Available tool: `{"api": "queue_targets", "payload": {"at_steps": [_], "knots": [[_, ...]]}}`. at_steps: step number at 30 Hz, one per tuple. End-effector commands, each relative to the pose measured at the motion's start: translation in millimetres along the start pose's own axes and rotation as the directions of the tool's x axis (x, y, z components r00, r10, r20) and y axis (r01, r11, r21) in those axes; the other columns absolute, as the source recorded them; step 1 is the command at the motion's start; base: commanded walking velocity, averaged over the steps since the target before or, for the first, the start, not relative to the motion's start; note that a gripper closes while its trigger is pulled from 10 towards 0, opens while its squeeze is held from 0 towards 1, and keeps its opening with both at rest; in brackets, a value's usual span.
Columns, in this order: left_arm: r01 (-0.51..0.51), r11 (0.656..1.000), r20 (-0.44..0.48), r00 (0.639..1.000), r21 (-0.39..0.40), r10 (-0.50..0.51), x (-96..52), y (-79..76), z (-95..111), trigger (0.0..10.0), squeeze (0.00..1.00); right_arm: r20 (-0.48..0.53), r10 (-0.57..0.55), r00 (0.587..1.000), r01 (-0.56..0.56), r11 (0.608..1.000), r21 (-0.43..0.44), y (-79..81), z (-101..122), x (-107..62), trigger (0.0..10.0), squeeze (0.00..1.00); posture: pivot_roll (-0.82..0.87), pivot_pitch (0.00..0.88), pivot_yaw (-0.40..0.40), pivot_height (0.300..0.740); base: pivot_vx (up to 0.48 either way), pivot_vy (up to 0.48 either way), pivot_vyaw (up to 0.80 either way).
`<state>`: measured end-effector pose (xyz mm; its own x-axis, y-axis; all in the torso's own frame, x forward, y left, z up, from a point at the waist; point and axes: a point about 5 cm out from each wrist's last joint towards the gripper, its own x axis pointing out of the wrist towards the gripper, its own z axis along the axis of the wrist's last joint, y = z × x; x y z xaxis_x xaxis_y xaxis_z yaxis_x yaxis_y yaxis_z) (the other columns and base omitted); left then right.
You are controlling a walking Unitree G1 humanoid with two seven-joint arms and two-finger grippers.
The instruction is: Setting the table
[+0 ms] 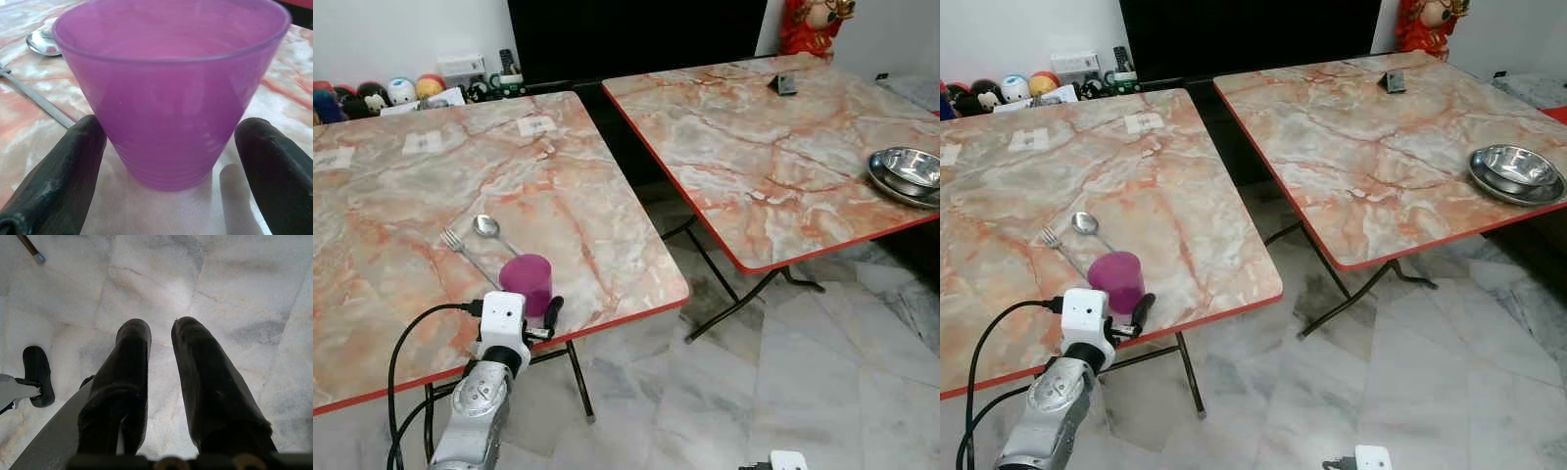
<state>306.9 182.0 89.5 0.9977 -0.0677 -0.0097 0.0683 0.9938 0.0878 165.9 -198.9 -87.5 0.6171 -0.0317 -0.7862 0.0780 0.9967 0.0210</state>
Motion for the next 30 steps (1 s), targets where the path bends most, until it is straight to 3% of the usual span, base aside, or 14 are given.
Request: {"api": "queue_targets", "payload": {"at_steps": [1, 24, 25, 26, 27, 28, 30], "knots": [[-0.014, 1.000, 0.006, 1.000, 0.011, 0.014, 2.7, 1.2, 1.2, 10.0, 0.00, -0.024, -0.003, 1.000, 0.003, 1.000, 0.002, -0.5, -5.5, -1.2, 10.0, 0.00, 0.05, 0.098, -0.018, 0.740, 0.000, 0.000, 0.00], [-0.079, 0.996, 0.009, 0.997, -0.042, 0.080, 13.5, -1.5, -1.5, 10.0, 0.00, -0.024, -0.003, 1.000, 0.003, 1.000, -0.006, -1.7, -5.0, -1.2, 10.0, 0.00, 0.04, 0.099, -0.023, 0.740, 0.000, 0.000, 0.00], [-0.080, 0.996, 0.011, 0.997, -0.043, 0.081, 14.2, -1.5, -1.0, 5.8, 0.00, -0.024, -0.004, 1.000, 0.004, 1.000, -0.006, -1.8, -5.0, -1.2, 10.0, 0.00, 0.04, 0.098, -0.024, 0.740, 0.000, 0.000, 0.00], [-0.081, 0.996, 0.013, 0.997, -0.044, 0.082, 14.9, -1.6, -0.5, 4.2, 0.00, -0.024, -0.004, 1.000, 0.004, 1.000, -0.006, -1.8, -5.0, -1.2, 10.0, 0.00, 0.04, 0.098, -0.024, 0.740, 0.000, 0.000, 0.00], [-0.081, 0.996, 0.015, 0.997, -0.044, 0.082, 15.3, -1.7, -0.2, 4.2, 0.00, -0.024, -0.004, 1.000, 0.004, 1.000, -0.007, -1.8, -5.0, -1.2, 10.0, 0.00, 0.04, 0.098, -0.024, 0.740, 0.000, 0.000, 0.00], [-0.083, 0.996, 0.016, 0.996, -0.045, 0.084, 15.8, -1.9, 0.1, 2.6, 0.00, -0.025, -0.004, 1.000, 0.004, 1.000, -0.007, -1.9, -5.0, -1.2, 10.0, 0.00, 0.04, 0.098, -0.023, 0.740, 0.000, 0.000, 0.00], [-0.087, 0.995, 0.017, 0.996, -0.048, 0.087, 16.2, -2.2, 0.3, 1.6, 0.00, -0.025, -0.004, 1.000, 0.004, 1.000, -0.007, -2.0, -5.0, -1.2, 10.0, 0.00, 0.04, 0.098, -0.023, 0.740, 0.000, 0.000, 0.00]]}}
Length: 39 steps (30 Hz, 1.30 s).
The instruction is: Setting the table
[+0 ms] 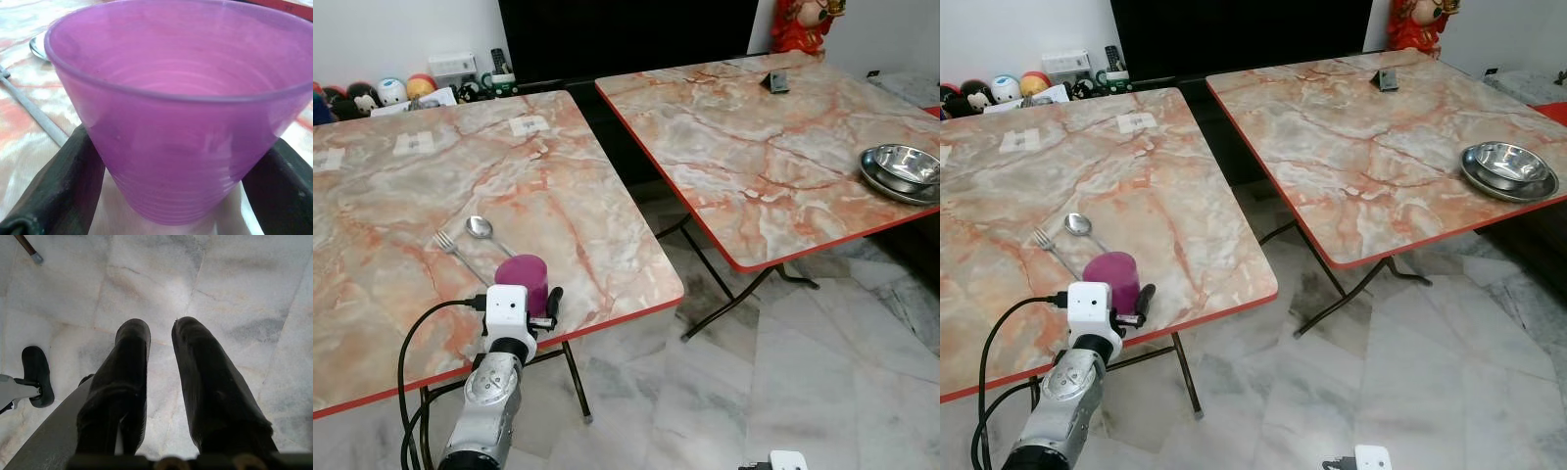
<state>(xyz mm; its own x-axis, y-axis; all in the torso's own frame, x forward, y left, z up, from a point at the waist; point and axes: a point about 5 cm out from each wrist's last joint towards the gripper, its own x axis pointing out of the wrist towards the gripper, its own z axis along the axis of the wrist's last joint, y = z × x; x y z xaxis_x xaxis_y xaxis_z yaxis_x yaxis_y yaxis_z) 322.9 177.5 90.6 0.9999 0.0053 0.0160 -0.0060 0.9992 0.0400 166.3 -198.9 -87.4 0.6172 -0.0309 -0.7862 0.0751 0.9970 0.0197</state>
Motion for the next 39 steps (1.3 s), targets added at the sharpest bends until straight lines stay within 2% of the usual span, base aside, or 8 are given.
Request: {"api": "queue_targets", "payload": {"at_steps": [1, 2, 5, 24, 32, 35, 36, 39], "knots": [[-0.013, 1.000, -0.001, 1.000, 0.000, 0.013, 0.0, 1.1, -1.2, 1.6, 0.00, -0.025, -0.005, 1.000, 0.005, 1.000, -0.004, -2.0, -5.4, -1.3, 10.0, 0.00, 0.04, 0.098, -0.023, 0.740, 0.000, 0.000, 0.00], [-0.014, 1.000, 0.000, 1.000, -0.002, 0.014, 0.0, 0.9, -1.2, 0.7, 0.00, -0.025, -0.005, 1.000, 0.005, 1.000, -0.005, -2.0, -5.4, -1.3, 10.0, 0.00, 0.04, 0.098, -0.023, 0.740, 0.000, 0.000, 0.00], [-0.016, 1.000, 0.001, 1.000, -0.003, 0.016, 0.0, 0.6, -1.4, 0.0, 0.00, -0.025, -0.005, 1.000, 0.004, 1.000, -0.006, -2.0, -5.4, -1.3, 10.0, 0.00, 0.04, 0.098, -0.023, 0.740, 0.000, 0.000, 0.00], [-0.029, 1.000, 0.019, 0.999, -0.004, 0.029, -0.8, 1.6, -1.3, 0.0, 0.00, -0.027, -0.004, 1.000, 0.003, 1.000, -0.016, -2.3, -5.5, -1.4, 10.0, 0.00, 0.04, 0.099, -0.025, 0.740, 0.000, 0.000, 0.00], [-0.036, 0.995, 0.139, 0.990, 0.091, 0.023, -19.4, 35.7, 21.0, 0.4, 0.00, -0.030, -0.004, 1.000, 0.003, 1.000, -0.017, -2.4, -6.8, -1.7, 10.0, 0.00, 0.05, 0.091, -0.017, 0.740, 0.000, 0.000, 0.00], [0.022, 0.984, 0.144, 0.988, 0.174, -0.047, -32.9, 45.0, 23.4, 5.8, 0.00, -0.032, -0.002, 0.999, 0.001, 1.000, -0.022, -2.8, -7.1, -1.9, 10.0, 0.00, 0.06, 0.085, -0.016, 0.740, 0.000, 0.000, 0.00], [0.029, 0.982, 0.140, 0.989, 0.184, -0.055, -34.9, 45.9, 22.6, 9.9, 0.00, -0.033, -0.002, 0.999, 0.001, 1.000, -0.023, -2.9, -7.1, -1.9, 10.0, 0.00, 0.05, 0.084, -0.016, 0.740, 0.000, 0.000, 0.00], [0.035, 0.981, 0.133, 0.989, 0.189, -0.060, -40.0, 48.0, 20.1, 10.0, 0.00, -0.034, -0.001, 0.999, 0.000, 1.000, -0.027, -3.3, -7.4, -2.0, 10.0, 0.00, 0.05, 0.079, -0.016, 0.740, 0.000, 0.000, 0.00]]}}
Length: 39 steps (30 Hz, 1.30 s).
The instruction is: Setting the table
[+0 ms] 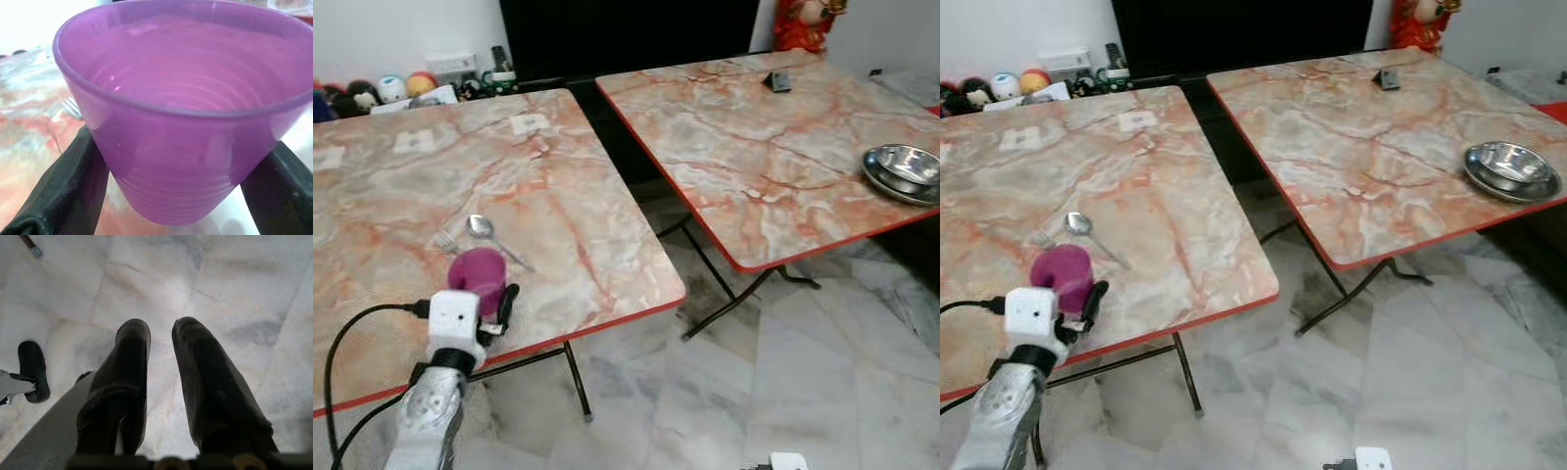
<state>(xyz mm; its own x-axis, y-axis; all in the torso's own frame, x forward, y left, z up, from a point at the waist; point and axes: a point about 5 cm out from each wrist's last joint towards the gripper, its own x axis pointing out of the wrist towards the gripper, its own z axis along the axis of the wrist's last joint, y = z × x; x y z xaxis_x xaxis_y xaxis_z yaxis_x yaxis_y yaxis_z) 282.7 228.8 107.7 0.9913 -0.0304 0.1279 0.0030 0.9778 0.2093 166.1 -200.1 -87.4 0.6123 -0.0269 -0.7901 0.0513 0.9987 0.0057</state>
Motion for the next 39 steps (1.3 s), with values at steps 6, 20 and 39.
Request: {"api": "queue_targets", "payload": {"at_steps": [6, 20, 39], "knots": [[0.030, 0.999, 0.001, 1.000, 0.016, -0.030, -14.1, -3.8, 1.1, 10.0, 0.00, -0.028, -0.007, 1.000, 0.007, 1.000, -0.002, -3.0, -8.3, -2.4, 10.0, 0.00, 0.05, 0.068, -0.016, 0.740, 0.000, 0.000, 0.00], [0.002, 1.000, -0.056, 0.998, -0.014, -0.003, -22.3, -4.9, -2.5, 10.0, 0.00, -0.022, -0.009, 1.000, 0.009, 1.000, -0.026, -3.3, -8.6, -2.8, 10.0, 0.00, 0.04, 0.056, -0.009, 0.740, 0.000, 0.000, 0.00], [-0.041, 0.999, -0.077, 0.996, -0.026, 0.039, -17.4, -7.2, -0.1, 10.0, 0.00, -0.017, -0.019, 1.000, 0.018, 1.000, -0.020, -2.6, -6.5, -2.0, 10.0, 0.00, 0.05, 0.080, -0.016, 0.740, 0.000, -0.452, 0.21]]}}
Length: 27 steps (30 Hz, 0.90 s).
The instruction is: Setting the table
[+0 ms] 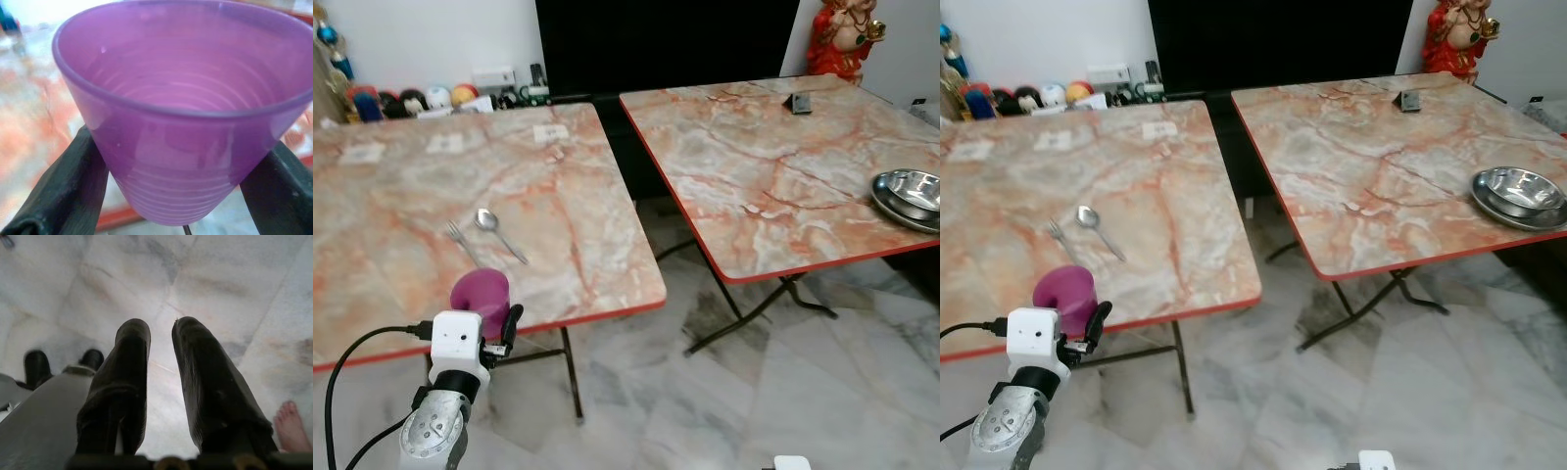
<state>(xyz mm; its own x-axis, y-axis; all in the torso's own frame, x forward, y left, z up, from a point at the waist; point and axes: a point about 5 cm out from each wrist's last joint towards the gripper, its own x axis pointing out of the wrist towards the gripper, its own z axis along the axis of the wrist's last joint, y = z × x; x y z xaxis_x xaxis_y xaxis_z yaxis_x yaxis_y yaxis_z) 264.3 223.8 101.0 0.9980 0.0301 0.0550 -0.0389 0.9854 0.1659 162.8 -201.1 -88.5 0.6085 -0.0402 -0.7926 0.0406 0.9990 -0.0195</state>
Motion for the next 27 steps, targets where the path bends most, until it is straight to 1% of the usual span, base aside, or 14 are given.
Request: {"api": "queue_targets", "payload": {"at_steps": [1, 7, 12, 14, 27], "knots": [[-0.004, 1.000, 0.006, 1.000, 0.009, 0.004, 1.7, -0.5, 3.3, 10.0, 0.00, -0.011, -0.006, 1.000, 0.006, 1.000, -0.013, -1.5, -2.4, -0.6, 10.0, 0.00, 0.05, 0.081, -0.016, 0.740, 0.000, -0.458, 0.00], [-0.025, 1.000, 0.003, 1.000, 0.005, 0.025, 2.0, 0.8, 3.9, 10.0, 0.00, -0.006, -0.018, 1.000, 0.017, 0.999, -0.039, -2.4, -1.1, -0.5, 10.0, 0.00, 0.05, 0.086, -0.018, 0.740, 0.000, -0.456, 0.71], [-0.033, 0.999, 0.002, 0.999, 0.006, 0.033, 2.6, 1.6, 4.3, 10.0, 0.00, -0.009, -0.020, 1.000, 0.020, 0.999, -0.031, -2.5, -1.4, -0.5, 10.0, 0.00, 0.05, 0.090, -0.018, 0.740, 0.000, -0.452, 0.71], [-0.036, 0.999, 0.004, 0.999, 0.005, 0.036, 3.5, 1.3, 5.1, 10.0, 0.00, -0.015, -0.017, 1.000, 0.017, 1.000, -0.011, -2.6, -2.0, -0.5, 10.0, 0.00, 0.05, 0.095, -0.021, 0.740, 0.000, -0.450, 0.00], [-0.042, 0.999, 0.008, 0.999, 0.005, 0.042, 5.0, 2.4, 6.9, 10.0, 0.00, -0.015, -0.009, 1.000, 0.009, 1.000, -0.020, -2.7, -0.8, -0.1, 10.0, 0.00, 0.04, 0.100, -0.022, 0.740, 0.000, -0.450, 0.00]]}}
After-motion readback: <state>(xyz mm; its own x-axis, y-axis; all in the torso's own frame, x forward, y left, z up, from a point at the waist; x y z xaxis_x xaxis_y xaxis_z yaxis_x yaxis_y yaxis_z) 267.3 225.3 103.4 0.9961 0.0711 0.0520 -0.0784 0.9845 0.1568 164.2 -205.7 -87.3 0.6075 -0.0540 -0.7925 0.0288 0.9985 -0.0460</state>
